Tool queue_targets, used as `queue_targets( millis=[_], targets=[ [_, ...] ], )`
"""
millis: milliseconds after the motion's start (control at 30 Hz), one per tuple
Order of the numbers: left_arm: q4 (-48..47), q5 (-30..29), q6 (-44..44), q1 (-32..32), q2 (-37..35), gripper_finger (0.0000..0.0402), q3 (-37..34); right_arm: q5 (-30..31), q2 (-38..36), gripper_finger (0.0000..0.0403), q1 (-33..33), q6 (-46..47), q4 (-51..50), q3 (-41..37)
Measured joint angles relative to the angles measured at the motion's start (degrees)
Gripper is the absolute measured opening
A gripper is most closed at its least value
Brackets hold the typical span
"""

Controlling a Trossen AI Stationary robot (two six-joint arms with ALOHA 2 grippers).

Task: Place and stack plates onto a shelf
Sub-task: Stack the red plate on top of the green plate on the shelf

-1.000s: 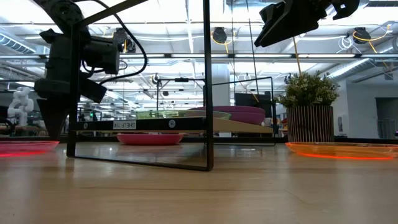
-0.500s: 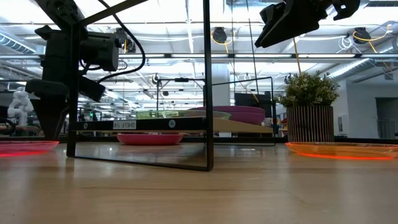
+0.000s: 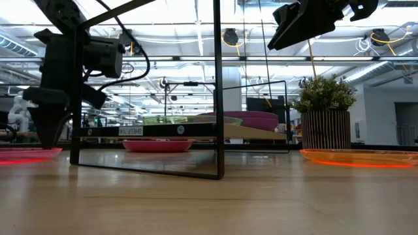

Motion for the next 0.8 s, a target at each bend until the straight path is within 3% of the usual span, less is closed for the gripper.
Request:
queue_targets(
  millis=[200, 367, 800],
  targets=[
    [-0.07, 0.07, -2.77, 0.00, 0.02, 0.0209, -0.40, 0.00, 0.02, 0.0107, 0.00, 0.00, 0.00, 0.00],
    [0.14, 3.53, -3.60, -0.04, 0.01, 0.0203, -1.02, 0.00, 0.02, 0.0107, -0.01, 0.00, 0.00, -0.01],
    [2.02, 4.29, -5.80, -0.07, -0.11, 0.0091, -3.52, 0.00, 0.02, 0.0107, 0.01, -0.15, 0.00, -0.01]
  ],
)
